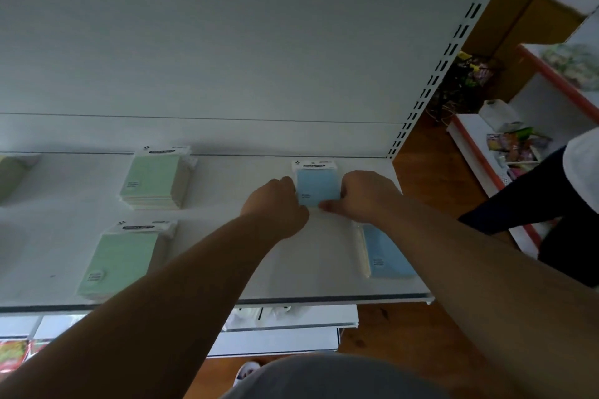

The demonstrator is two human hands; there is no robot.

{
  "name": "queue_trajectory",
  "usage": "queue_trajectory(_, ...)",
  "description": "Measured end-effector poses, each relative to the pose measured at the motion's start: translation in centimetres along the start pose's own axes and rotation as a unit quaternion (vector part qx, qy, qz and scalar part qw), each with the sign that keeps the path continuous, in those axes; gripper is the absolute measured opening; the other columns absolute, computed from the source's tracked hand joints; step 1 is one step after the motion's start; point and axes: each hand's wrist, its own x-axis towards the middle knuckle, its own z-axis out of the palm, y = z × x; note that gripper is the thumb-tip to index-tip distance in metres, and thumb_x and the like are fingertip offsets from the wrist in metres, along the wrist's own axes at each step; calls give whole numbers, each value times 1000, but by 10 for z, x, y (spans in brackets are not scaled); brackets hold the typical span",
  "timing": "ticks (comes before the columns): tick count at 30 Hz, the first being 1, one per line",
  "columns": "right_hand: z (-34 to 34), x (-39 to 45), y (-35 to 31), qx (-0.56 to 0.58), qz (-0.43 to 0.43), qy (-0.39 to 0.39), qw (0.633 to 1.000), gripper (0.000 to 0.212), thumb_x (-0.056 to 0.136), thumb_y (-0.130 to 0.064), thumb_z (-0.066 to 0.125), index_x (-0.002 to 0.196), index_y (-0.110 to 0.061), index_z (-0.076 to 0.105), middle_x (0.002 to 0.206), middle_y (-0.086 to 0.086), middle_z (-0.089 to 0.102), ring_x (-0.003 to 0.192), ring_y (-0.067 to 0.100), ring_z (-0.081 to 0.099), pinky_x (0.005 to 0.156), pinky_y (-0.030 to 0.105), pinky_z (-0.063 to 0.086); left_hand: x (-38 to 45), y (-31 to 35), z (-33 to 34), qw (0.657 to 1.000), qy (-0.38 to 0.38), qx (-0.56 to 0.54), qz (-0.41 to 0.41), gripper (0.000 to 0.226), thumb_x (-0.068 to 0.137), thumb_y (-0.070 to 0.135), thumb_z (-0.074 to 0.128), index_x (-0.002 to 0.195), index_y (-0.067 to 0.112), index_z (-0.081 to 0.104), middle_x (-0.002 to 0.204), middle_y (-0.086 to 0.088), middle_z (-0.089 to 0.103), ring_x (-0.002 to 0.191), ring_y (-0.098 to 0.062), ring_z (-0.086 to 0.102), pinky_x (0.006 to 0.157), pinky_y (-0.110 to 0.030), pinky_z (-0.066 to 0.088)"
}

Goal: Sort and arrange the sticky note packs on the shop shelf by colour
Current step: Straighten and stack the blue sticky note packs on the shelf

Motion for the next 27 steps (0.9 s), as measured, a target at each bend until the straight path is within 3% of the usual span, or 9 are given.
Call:
queue_trajectory(2, 1, 0, 1, -17, -24, -12, 999, 40, 73, -53, 74, 86, -20, 57, 80, -2, 58, 79, 20, 57, 65, 28, 37, 5, 0, 2, 998, 5, 50, 25, 44, 87, 45, 59, 116, 12, 52, 115, -10, 60, 105, -30, 60, 78, -35, 48)
queue_trajectory(5, 3, 5, 0, -13, -30, -5, 999, 44, 71, -44, 78, 99, -14, 64, 97, 6, 66, 89, 24, 62, 70, 30, 41, 10, 2, 3, 996, 11, 74, 39, 44, 88, 45, 59, 117, 12, 51, 115, -10, 60, 105, -30, 60, 80, -37, 48)
queue_trajectory(12, 6, 5, 0, 27, -18, -7, 999, 41, 73, -40, 79, 98, -12, 62, 88, 2, 57, 85, 22, 59, 68, 29, 39, 16, -2, 2, 993, 6, 91, 68, 43, 90, 43, 59, 118, 12, 51, 114, -10, 59, 103, -30, 60, 81, -39, 50)
queue_trajectory(21, 4, 1, -5, -6, 9, -11, 1000, 42, 76, -45, 75, 100, -13, 60, 96, 5, 62, 89, 23, 61, 69, 30, 39, 14, 0, 0, 986, 16, 121, 110, 41, 92, 40, 56, 119, 10, 51, 115, -10, 60, 103, -30, 60, 75, -35, 45)
queue_trajectory(24, 3, -9, -7, -25, 7, 6, 1000, 35, 79, -41, 71, 95, -15, 54, 96, 6, 60, 85, 22, 56, 70, 30, 36, 7, -2, -5, 985, 21, 133, 112, 41, 91, 42, 56, 117, 11, 52, 113, -10, 59, 103, -31, 60, 77, -35, 45)
queue_trajectory(27, 3, -25, -6, 1, -2, 59, 998, 38, 82, -32, 68, 108, -7, 56, 108, 11, 57, 97, 28, 56, 77, 34, 45, -8, -3, -7, 979, 56, 167, 105, 41, 91, 46, 55, 115, 13, 52, 110, -7, 60, 101, -27, 61, 75, -32, 41)
